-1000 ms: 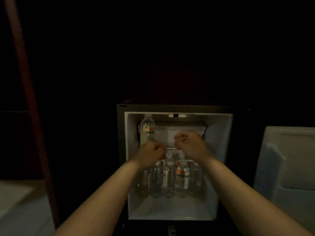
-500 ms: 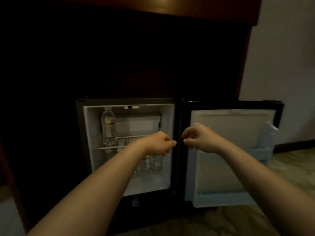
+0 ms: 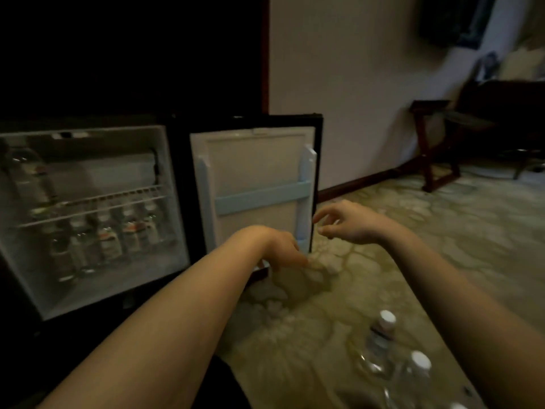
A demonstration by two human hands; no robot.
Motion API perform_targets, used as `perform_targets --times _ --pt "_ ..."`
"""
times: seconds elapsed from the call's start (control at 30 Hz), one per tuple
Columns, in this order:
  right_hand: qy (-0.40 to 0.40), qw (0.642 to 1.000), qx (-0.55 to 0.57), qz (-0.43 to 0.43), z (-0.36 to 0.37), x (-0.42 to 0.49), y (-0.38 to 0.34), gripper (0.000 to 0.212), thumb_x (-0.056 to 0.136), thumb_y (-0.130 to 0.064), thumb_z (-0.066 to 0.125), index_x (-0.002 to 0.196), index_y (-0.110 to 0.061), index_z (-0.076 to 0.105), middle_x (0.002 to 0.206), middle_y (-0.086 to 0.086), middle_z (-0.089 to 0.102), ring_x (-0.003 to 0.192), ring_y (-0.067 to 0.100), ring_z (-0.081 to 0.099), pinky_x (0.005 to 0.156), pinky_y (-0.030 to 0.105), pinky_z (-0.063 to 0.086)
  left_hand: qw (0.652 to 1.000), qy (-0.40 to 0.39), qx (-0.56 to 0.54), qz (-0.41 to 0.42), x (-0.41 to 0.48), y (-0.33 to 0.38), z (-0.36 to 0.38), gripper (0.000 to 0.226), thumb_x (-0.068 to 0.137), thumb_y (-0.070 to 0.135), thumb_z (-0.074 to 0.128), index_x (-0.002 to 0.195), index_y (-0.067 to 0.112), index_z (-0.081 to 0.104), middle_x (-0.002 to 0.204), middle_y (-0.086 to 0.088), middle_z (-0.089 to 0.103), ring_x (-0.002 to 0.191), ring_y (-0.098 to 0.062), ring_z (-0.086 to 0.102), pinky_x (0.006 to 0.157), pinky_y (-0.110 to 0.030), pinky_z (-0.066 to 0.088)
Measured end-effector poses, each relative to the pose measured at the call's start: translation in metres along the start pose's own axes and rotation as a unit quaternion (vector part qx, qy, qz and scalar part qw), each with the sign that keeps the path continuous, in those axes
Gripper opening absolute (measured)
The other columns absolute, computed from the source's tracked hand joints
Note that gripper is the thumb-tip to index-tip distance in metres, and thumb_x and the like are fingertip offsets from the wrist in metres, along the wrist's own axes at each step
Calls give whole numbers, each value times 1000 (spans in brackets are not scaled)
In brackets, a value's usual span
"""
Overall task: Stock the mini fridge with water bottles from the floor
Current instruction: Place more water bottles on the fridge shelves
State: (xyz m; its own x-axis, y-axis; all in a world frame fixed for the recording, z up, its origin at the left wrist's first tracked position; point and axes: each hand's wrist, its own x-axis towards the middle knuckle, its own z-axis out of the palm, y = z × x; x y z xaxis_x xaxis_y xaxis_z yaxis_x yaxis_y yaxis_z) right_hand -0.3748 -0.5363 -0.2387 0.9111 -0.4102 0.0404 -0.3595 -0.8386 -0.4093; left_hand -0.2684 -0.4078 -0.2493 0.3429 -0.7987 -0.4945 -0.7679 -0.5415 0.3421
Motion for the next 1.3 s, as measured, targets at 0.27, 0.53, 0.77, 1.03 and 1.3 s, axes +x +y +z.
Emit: perform_targets --times 0.27,0.53,0.77,1.03,1.3 --pt "-78 991 1 109 36 -79 104 31 90 -24 59 121 -21 57 112 -2 63 97 9 58 71 14 43 996 -60 6 60 49 55 101 53 93 45 44 130 7 51 130 -12 53 107 -26 56 80 -34 44" --pt "-103 975 -28 195 96 -94 178 41 90 -27 59 129 -15 52 125 6 59 109 19 58 83 26 45 989 -39 -125 62 96 68 182 56 93 35 49 139 5 37 143 -14 42 128 -27 45 96 -28 38" --pt "-86 967 -38 238 153 -76 221 62 91 -28 56 146 -13 29 146 12 40 130 28 43 100 34 39 967 -6 -249 58 135 58 223 60 91 30 56 142 9 32 146 -11 40 132 -25 41 104 -29 35" --pt "-33 965 -48 255 194 -48 240 38 95 -32 49 124 -8 40 116 22 56 104 35 56 82 40 48 963 17 -269 23 173 43 241 72 90 33 56 148 11 20 155 -11 23 141 -25 28 114 -33 28" --pt "-37 979 -94 177 188 -46 227 34 95 -35 47 112 -5 42 109 20 59 98 35 57 78 39 44 951 35 -305 31 175 28 249 74 86 31 63 147 15 24 152 -8 31 139 -24 32 113 -32 30"
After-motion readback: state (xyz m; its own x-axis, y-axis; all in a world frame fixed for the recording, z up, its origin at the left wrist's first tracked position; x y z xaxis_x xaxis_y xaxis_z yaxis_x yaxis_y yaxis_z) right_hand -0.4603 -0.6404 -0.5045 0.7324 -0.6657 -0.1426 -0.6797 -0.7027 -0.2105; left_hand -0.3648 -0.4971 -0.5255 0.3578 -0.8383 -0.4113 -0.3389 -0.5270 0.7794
